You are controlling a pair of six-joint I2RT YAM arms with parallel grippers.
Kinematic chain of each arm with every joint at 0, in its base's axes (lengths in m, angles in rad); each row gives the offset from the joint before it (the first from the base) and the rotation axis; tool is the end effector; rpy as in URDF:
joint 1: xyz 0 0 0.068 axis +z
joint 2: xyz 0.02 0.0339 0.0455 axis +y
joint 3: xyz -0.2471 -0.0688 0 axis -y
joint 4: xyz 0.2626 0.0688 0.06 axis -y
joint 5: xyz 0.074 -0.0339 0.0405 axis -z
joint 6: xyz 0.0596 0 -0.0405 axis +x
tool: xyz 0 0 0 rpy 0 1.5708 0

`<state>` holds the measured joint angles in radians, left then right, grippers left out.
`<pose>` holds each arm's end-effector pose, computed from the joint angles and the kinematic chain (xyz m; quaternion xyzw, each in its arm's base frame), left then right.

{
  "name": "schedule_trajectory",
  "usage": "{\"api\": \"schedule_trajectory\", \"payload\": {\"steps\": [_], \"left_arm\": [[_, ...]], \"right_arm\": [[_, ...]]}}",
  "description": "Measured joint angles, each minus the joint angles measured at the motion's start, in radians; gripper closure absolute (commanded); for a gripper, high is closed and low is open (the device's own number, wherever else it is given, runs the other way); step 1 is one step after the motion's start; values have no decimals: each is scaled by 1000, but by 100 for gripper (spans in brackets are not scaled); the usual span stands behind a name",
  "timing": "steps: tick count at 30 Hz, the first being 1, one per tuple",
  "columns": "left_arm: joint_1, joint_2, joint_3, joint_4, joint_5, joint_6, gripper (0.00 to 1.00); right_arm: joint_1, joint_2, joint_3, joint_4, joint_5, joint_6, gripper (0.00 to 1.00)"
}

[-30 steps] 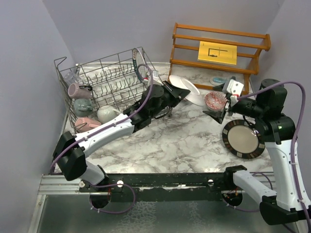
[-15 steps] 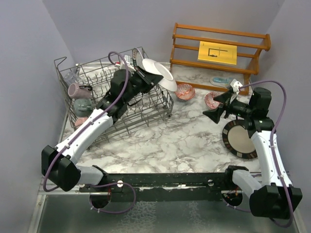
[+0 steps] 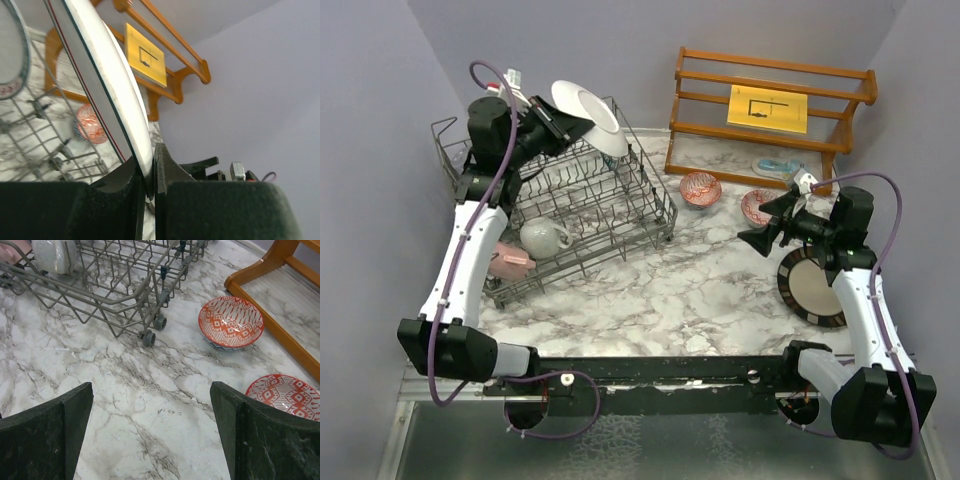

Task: Load the mixed dishes into the dish rack
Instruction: Insert the plate into the dish rack.

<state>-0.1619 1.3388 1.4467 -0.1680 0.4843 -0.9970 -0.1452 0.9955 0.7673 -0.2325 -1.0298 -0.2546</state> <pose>0.3353 -0.0829 0.4343 -0.1364 0.7127 -0.5105 0.4613 0.2535 0.0146 0.2733 -0.2996 0.7244 0.3191 0.5326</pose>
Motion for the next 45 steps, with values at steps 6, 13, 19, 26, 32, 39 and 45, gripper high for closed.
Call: {"api": "schedule_trajectory", "payload": {"steps": [6, 13, 19, 26, 32, 39, 45], "left_arm": [[143, 68, 105, -117, 63, 82, 100], [221, 187, 114, -185, 97, 139, 100], [219, 301, 174, -235, 113, 163, 100], [219, 378, 284, -262, 128, 178, 100], [207, 470, 401, -299, 134, 211, 100], [177, 553, 485, -377, 130, 253, 100], [161, 594, 543, -417, 120, 275, 100]], "right_arm": [[0, 13, 0, 2, 0, 0, 0], [0, 32, 0, 2, 1, -1, 0], [0, 38, 0, 2, 1, -4, 0], [0, 40, 0, 2, 3, -5, 0], [0, 45, 0, 2, 3, -5, 0], [0, 47, 0, 2, 4, -11, 0], [0, 48, 0, 2, 4, -12, 0]]}}
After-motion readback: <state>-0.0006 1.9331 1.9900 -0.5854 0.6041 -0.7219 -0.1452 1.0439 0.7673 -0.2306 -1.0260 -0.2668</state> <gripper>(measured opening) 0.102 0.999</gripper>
